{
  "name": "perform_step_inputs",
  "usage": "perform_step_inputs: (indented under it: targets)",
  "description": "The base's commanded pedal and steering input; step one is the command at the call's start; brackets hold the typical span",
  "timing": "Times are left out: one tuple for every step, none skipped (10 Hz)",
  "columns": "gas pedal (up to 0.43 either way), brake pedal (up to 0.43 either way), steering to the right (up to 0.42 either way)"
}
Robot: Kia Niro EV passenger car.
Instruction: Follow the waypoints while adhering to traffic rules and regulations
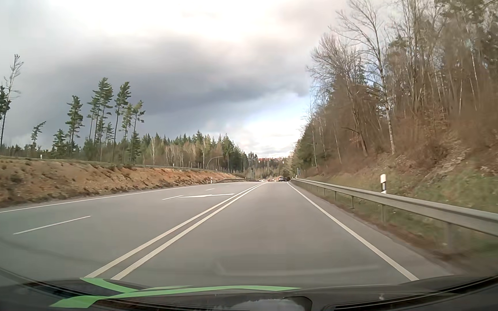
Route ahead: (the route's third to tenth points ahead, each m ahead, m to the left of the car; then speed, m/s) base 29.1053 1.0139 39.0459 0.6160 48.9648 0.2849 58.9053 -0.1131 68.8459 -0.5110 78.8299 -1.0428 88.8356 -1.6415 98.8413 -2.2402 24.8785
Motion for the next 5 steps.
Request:
perform_step_inputs:
  targets:
    - [0.110,0.000,0.005]
    - [0.110,0.000,0.005]
    - [0.110,0.000,0.005]
    - [0.110,0.000,0.005]
    - [0.110,0.000,0.005]
